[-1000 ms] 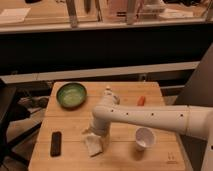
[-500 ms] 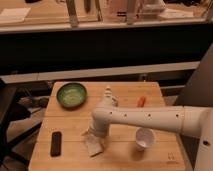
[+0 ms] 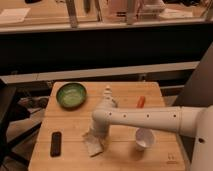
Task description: Place the white sponge in the ceramic bowl
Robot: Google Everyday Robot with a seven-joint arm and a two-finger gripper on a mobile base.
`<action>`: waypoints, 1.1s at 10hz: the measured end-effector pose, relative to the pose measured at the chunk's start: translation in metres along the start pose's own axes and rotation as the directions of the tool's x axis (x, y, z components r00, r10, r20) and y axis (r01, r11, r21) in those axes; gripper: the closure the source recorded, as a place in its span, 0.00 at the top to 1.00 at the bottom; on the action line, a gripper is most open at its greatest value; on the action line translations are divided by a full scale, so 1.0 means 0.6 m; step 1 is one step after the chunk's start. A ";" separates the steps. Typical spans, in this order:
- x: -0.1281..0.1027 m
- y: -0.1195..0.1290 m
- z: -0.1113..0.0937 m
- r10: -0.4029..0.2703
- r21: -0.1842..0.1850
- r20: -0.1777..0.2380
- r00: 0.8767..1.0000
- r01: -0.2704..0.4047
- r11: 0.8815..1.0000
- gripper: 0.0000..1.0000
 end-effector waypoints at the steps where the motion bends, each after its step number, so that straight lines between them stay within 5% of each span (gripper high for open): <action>1: 0.001 0.000 0.002 0.000 -0.001 0.000 1.000 0.000 1.000 0.80; 3: 0.002 0.000 0.010 -0.001 -0.003 -0.002 1.000 0.001 1.000 0.74; 9: 0.012 0.002 0.021 0.006 -0.006 -0.013 1.000 -0.007 1.000 0.12; 11: 0.018 0.005 0.015 0.008 -0.008 -0.019 1.000 -0.008 1.000 0.01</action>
